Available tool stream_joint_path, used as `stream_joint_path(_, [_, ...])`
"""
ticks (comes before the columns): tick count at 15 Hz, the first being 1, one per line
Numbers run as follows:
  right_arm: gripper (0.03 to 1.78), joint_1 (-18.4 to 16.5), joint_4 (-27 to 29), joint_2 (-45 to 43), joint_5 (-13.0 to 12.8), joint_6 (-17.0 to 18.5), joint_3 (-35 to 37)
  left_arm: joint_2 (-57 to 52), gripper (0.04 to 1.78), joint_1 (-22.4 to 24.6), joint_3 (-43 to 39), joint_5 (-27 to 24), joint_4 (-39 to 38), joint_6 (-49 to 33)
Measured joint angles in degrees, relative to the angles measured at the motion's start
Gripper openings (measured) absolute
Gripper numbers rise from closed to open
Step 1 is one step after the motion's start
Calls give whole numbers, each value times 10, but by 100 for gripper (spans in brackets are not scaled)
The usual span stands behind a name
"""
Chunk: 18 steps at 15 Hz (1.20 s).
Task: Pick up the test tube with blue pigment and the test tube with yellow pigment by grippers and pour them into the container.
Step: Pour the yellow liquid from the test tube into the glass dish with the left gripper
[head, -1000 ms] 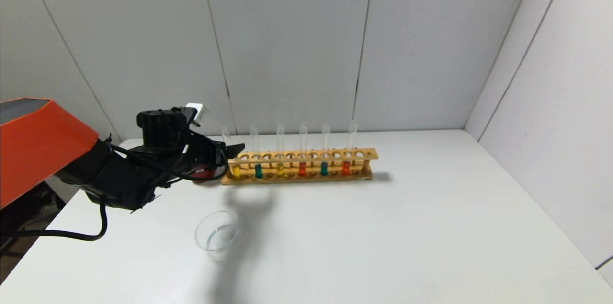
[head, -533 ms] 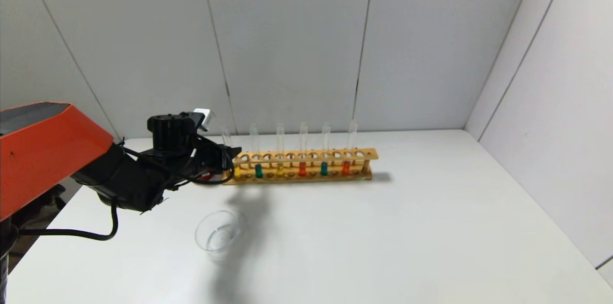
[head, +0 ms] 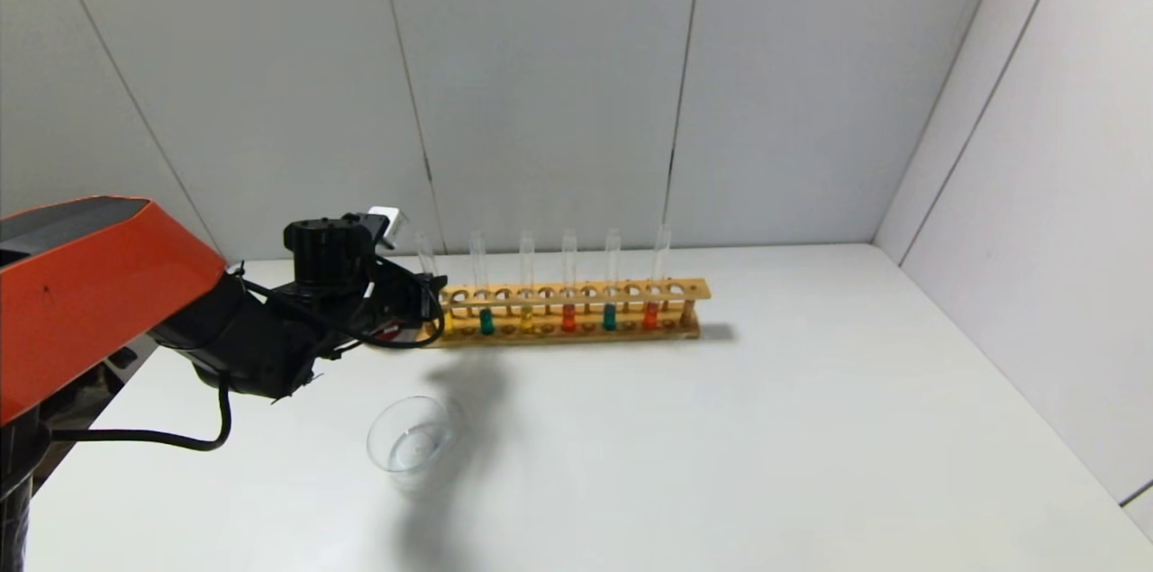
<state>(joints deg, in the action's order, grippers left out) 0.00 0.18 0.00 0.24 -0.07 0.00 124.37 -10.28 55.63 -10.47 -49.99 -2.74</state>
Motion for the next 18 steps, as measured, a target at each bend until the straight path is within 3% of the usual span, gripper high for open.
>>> stream_joint_path(6, [175,0,0,0,0,0,0,-36,31,-4,-7,6,6,0])
stream_joint_path(13, [175,0,0,0,0,0,0,-185,31,-17,-17,9,67,4])
stream_joint_path(18, [175,0,0,0,0,0,0,-284,31,-12,-54,12,67,31])
